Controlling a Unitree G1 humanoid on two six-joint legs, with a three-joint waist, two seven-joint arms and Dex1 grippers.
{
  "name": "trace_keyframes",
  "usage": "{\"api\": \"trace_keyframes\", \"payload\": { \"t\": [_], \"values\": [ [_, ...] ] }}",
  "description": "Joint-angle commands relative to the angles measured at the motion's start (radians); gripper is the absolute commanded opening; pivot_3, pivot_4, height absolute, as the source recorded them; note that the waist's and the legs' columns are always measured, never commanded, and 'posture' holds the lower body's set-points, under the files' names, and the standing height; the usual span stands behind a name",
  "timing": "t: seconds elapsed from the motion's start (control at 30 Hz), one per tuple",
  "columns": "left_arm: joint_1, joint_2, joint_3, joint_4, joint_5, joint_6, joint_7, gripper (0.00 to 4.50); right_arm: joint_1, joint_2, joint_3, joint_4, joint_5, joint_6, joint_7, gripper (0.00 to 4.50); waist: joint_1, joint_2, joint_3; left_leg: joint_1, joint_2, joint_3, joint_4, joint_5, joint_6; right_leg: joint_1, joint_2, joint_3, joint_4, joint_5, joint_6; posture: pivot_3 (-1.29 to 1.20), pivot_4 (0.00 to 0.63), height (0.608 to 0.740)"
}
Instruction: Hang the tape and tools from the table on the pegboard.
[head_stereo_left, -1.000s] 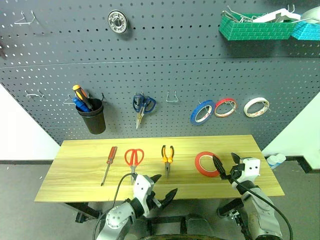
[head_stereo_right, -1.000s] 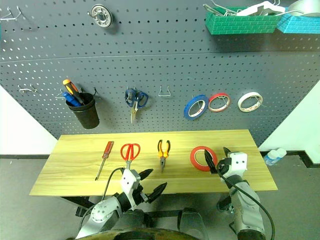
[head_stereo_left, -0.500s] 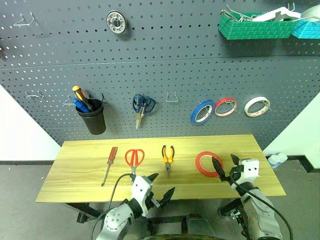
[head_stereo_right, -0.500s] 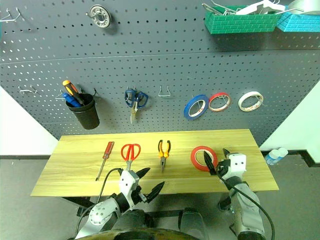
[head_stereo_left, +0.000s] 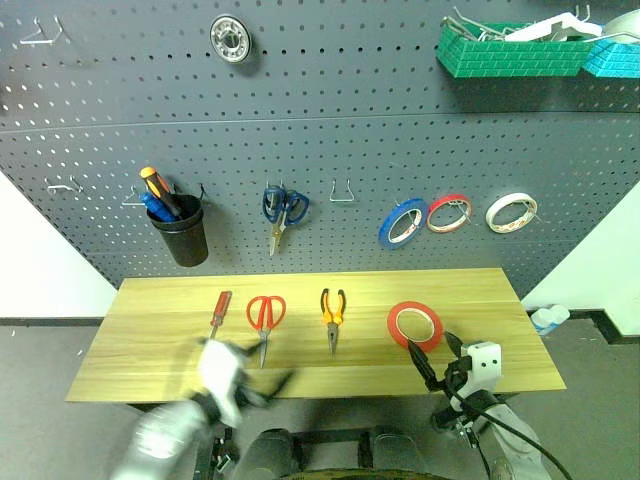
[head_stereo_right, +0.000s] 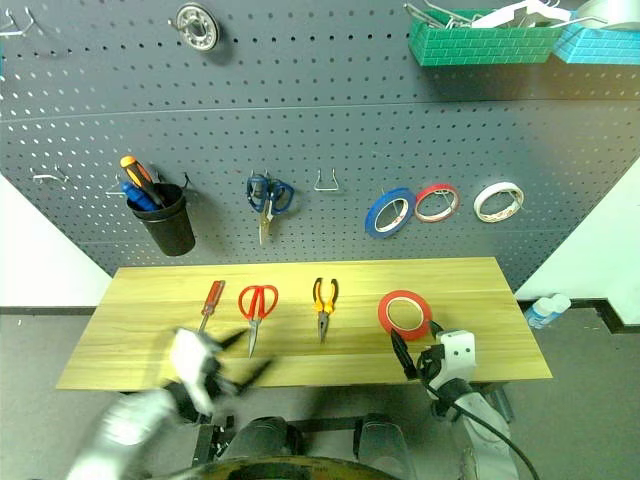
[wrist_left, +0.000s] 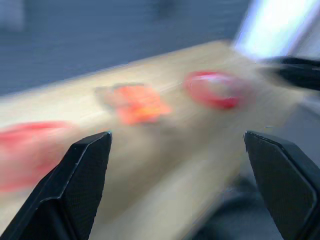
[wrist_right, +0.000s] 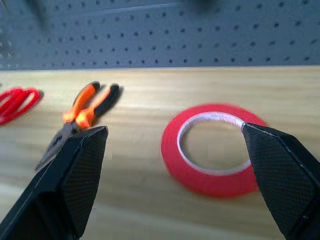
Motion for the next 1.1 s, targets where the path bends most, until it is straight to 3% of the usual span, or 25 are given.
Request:
{"api": "trace_keyframes", "payload": {
  "t": [0.03, 0.1, 0.2, 0.27, 0.63, 0.7, 0.77, 0.93, 1.1],
  "values": [
    [-0.016, -0.027, -0.017, -0.087, -0.076, 0.069, -0.036, 4.42, 0.015, 0.014, 0.018, -0.06, 0.01, -0.021, 0.017, 4.5, -0.003, 0.006, -0.003, 0.001, -0.002, 0.003, 0.0, 0.0, 0.0, 0.001, -0.005, 0.0, 0.0, 0.0, 0.0, -0.03, 0.0, 0.74],
    [-0.018, -0.032, -0.01, -0.101, -0.082, 0.097, -0.038, 4.42, 0.03, 0.004, 0.031, -0.072, -0.017, -0.033, 0.016, 4.5, -0.006, 0.009, -0.005, 0.002, -0.007, 0.008, 0.0, 0.0, 0.001, 0.004, -0.011, 0.003, 0.0, 0.0, 0.001, -0.03, 0.003, 0.74],
    [-0.024, -0.041, -0.01, -0.114, -0.095, 0.129, -0.048, 4.42, 0.05, 0.015, 0.051, -0.083, -0.041, -0.039, -0.004, 4.5, -0.017, -0.007, 0.001, 0.001, -0.007, 0.009, 0.0, 0.001, 0.005, 0.004, -0.01, 0.004, 0.001, 0.0, 0.001, -0.04, 0.018, 0.74],
    [-0.018, -0.046, -0.007, -0.131, -0.096, 0.14, -0.047, 4.42, 0.058, 0.012, 0.05, -0.087, -0.053, -0.043, -0.015, 4.5, -0.02, -0.011, 0.002, 0.001, -0.006, 0.009, 0.0, 0.001, 0.004, 0.004, -0.009, 0.004, 0.001, 0.001, 0.0, -0.04, 0.023, 0.74],
    [0.013, -0.056, -0.013, -0.163, -0.083, 0.162, -0.061, 4.42, 0.092, 0.013, 0.049, -0.135, -0.025, -0.041, 0.0, 4.5, -0.02, -0.009, 0.029, 0.0, -0.004, 0.009, -0.001, -0.002, 0.0, -0.002, -0.01, 0.004, 0.001, -0.001, 0.002, -0.04, 0.072, 0.74],
    [0.015, -0.056, -0.014, -0.167, -0.08, 0.164, -0.059, 4.42, -0.105, -0.003, 0.05, -0.233, -0.008, 0.202, -0.084, 4.5, -0.027, -0.011, 0.042, 0.0, -0.004, 0.009, -0.001, -0.002, 0.001, -0.003, -0.01, 0.005, 0.001, 0.0, 0.002, -0.04, 0.086, 0.74],
    [0.013, -0.058, -0.023, -0.172, -0.072, 0.168, -0.056, 4.42, -0.251, -0.032, 0.035, -0.229, -0.003, 0.325, -0.109, 4.5, -0.045, -0.014, 0.055, -0.002, -0.004, 0.013, 0.0, 0.0, 0.001, -0.005, -0.012, 0.005, 0.002, 0.003, -0.002, -0.05, 0.093, 0.74],
    [0.009, -0.066, -0.035, -0.18, -0.063, 0.18, -0.049, 4.42, -0.322, -0.047, 0.026, -0.262, 0.003, 0.439, -0.133, 4.5, -0.017, -0.024, 0.061, 0.001, -0.002, 0.015, 0.0, 0.001, 0.004, -0.008, -0.017, -0.006, 0.001, 0.009, -0.005, -0.05, 0.108, 0.74],
    [0.016, -0.076, -0.036, -0.181, -0.052, 0.175, -0.052, 4.42, -0.328, -0.053, 0.035, -0.294, -0.001, 0.477, -0.131, 4.5, -0.018, -0.019, 0.065, -0.008, -0.003, 0.016, -0.001, -0.002, 0.005, -0.011, -0.017, -0.008, 0.001, 0.006, -0.005, -0.05, 0.104, 0.74]
  ]
}}
